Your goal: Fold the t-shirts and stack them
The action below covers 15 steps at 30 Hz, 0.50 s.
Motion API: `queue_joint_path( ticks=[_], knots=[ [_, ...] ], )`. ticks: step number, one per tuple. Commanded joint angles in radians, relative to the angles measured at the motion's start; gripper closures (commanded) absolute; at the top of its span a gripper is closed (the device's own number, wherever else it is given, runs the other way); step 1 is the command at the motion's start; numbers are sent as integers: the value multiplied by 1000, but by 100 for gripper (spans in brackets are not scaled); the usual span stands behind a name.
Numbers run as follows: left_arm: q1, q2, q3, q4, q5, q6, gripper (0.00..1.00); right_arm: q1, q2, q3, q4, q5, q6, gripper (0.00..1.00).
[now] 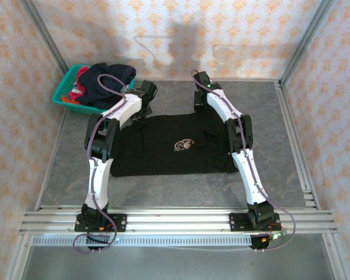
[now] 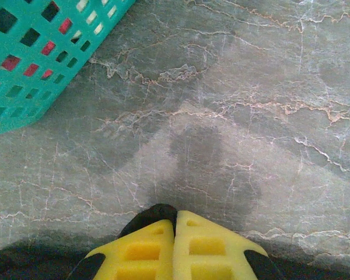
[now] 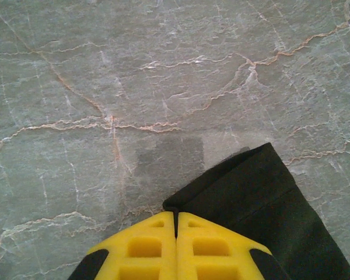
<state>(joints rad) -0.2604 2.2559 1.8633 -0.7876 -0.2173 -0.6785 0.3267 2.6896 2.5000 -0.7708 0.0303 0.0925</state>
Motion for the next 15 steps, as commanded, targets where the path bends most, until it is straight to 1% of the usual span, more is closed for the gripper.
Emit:
queue_joint_path(
  ticks=[1,4,6,15],
  knots=[
    [-4,-57,-5,17,-22,26,100,-6,-66,-7,-64,-10,15,100],
    [-4,-76,2,14,-23,27,100,-6,-142,-42,-43,-8,17,100],
    [-4,-94,2,14,-26,26,100,-5,-203,-107,-11,-3,17,100],
    [-5,-188,-48,25,-5,26,100,-1,-505,-513,168,-23,40,100]
  ],
)
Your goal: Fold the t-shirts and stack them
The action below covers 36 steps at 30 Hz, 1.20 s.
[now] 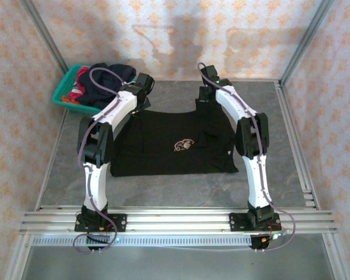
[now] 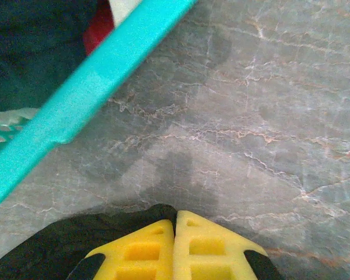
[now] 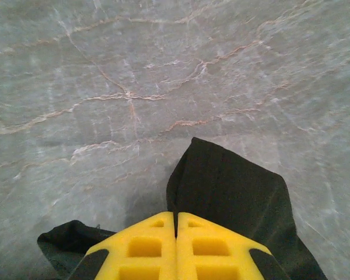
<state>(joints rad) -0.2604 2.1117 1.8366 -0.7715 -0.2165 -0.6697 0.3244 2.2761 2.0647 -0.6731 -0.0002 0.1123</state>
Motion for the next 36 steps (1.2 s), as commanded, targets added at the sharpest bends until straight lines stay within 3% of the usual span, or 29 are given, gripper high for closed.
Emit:
queue_joint_path(
  ticks=[1,12,17,23,36],
  knots=[
    [-6,-51,-27,5,-5,19,100,3,-126,-129,88,5,24,100],
    [-6,-162,-170,12,-11,46,100,49,-470,-551,185,14,57,100],
    [-5,-196,-234,16,-14,55,100,89,-593,-702,196,93,80,100],
    [-5,-244,-281,18,-5,59,100,100,-732,-839,170,162,122,100],
    [-46,-314,-383,-3,-19,35,100,105,-943,-980,100,92,159,100]
  ],
)
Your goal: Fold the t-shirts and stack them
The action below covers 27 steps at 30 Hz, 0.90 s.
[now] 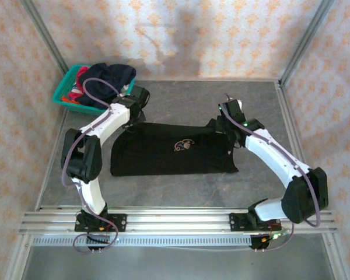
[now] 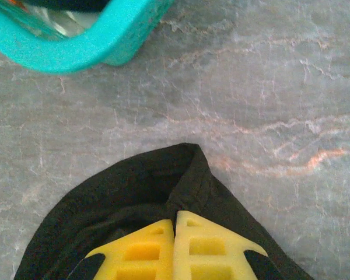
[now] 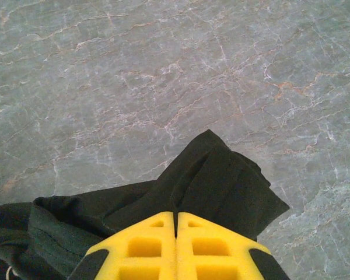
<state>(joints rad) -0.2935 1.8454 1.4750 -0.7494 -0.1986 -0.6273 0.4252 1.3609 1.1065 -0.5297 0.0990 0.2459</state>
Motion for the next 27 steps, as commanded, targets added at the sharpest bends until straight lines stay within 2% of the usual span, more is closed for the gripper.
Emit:
queue_joint_path(
  ticks=[1,7,11,14,18,21,27],
  knots=[
    [-13,-54,-29,-38,-52,-12,100,7,-31,-27,-46,-13,27,100],
    [-14,-145,-109,-69,-152,-35,100,9,-35,-52,-57,-11,17,100],
    [-3,-142,-120,-58,-148,-42,100,10,-1,-48,-47,-13,11,100],
    [2,-76,-28,-51,-141,-32,100,10,36,-28,-17,0,5,100],
    [6,57,182,-82,-150,-7,100,-5,124,48,9,66,-18,100],
    [14,205,353,-146,-171,11,100,-33,215,134,40,59,-32,100],
    [40,385,543,-202,-140,17,100,-85,440,349,63,8,-68,100]
  ],
)
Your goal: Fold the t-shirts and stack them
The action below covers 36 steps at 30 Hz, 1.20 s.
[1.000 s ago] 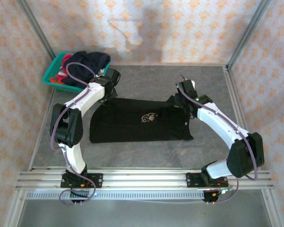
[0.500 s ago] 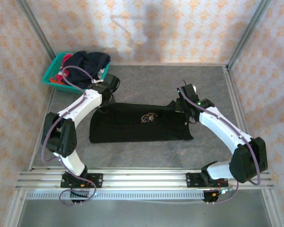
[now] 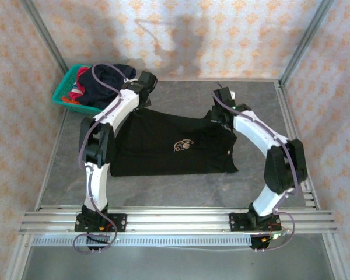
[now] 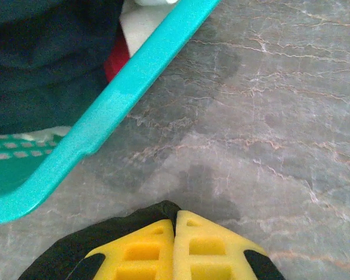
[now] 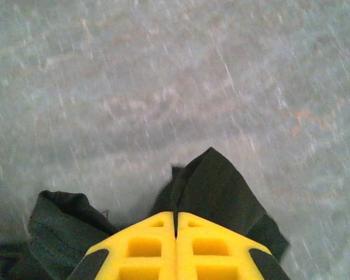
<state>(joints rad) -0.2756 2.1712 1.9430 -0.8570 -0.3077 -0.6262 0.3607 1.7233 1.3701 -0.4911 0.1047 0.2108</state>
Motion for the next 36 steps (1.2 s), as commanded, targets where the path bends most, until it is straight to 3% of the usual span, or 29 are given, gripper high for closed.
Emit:
queue_joint_path(
  ticks=[1,3,7,11,13,23,36],
  knots=[
    [25,85,102,-106,-29,14,100,-24,111,118,21,-8,-40,100],
    [32,130,144,-120,-15,10,99,-31,181,190,5,-19,-45,100],
    [43,182,179,-121,23,-1,81,-35,269,289,-23,-34,-47,100],
    [45,151,162,-90,28,-1,41,-34,290,320,-33,-56,-47,100],
    [48,142,168,-89,24,-1,34,-35,285,317,-34,-63,-46,100],
    [67,208,220,-109,39,-101,51,-35,258,269,-23,-72,-40,100],
    [72,354,318,-113,65,-137,53,-34,237,239,-18,-82,-40,100]
  ],
)
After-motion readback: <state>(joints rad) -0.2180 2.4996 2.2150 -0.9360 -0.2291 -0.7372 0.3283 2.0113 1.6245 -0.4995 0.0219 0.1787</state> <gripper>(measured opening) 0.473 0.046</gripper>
